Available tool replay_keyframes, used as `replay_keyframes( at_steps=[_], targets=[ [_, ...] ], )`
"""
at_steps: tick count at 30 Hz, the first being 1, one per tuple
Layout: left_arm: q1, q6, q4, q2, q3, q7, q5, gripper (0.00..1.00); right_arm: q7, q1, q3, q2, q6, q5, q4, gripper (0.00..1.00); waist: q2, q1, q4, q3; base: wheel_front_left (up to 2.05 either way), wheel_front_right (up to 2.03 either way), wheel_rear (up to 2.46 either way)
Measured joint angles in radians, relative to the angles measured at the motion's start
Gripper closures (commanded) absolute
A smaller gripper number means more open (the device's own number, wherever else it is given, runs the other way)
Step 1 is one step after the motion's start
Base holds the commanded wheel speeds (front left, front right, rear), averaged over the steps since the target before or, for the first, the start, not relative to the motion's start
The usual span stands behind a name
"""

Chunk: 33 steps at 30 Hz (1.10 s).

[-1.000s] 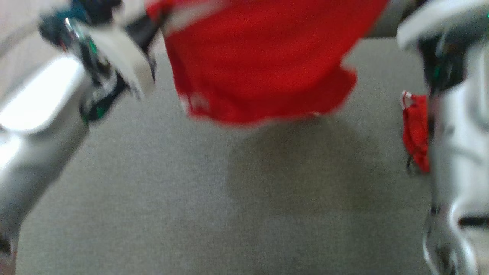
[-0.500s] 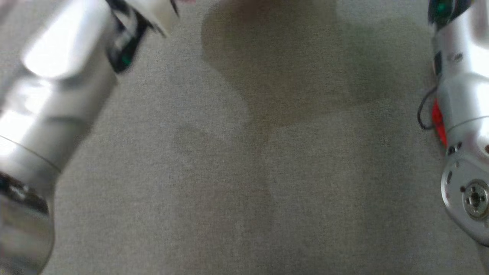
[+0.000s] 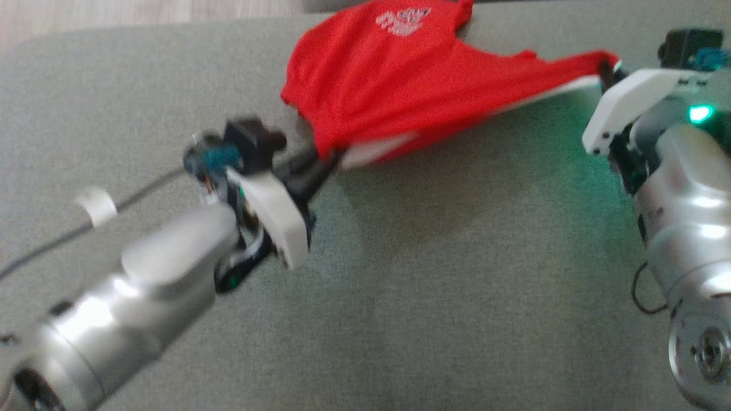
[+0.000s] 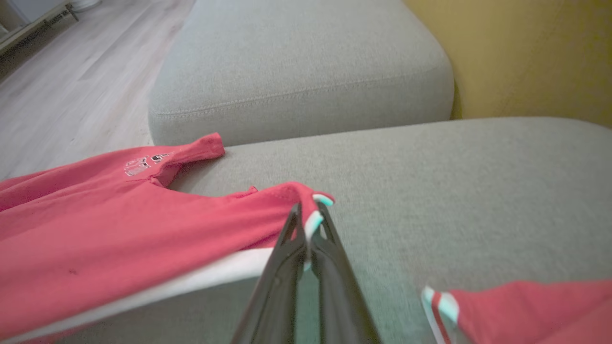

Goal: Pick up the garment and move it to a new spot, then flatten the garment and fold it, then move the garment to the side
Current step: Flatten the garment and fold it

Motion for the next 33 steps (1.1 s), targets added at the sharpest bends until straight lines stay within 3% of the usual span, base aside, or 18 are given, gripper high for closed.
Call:
replay_keyframes(
  at_steps=[7,15,26,33],
  targets=[
    [0.181,0.000,-0.105,0.022,-0.007,0.040,0.037,1.00,0.044,0.130,0.059,-0.009,0.000,0.091,0.007,1.00,0.0000,-0.0002,-0.007,-0.080,0.00,0.00,0.00],
    [0.275,0.001,-0.115,0.016,-0.007,0.032,0.053,1.00,0.063,0.246,0.107,-0.023,0.000,0.193,-0.038,1.00,0.0001,-0.0001,-0.012,-0.162,0.00,0.00,0.00],
    [0.418,0.095,-0.200,-0.021,-0.002,0.007,0.039,1.00,0.146,0.468,0.109,-0.076,0.000,0.322,-0.324,1.00,0.0001,-0.0001,-0.030,-0.255,0.00,0.00,0.00],
    [0.409,0.144,-0.209,-0.026,0.045,-0.002,0.029,1.00,0.223,0.499,0.039,-0.059,0.000,0.285,-0.565,1.00,0.0001,0.0001,0.002,-0.220,0.00,0.00,0.00]
  ],
)
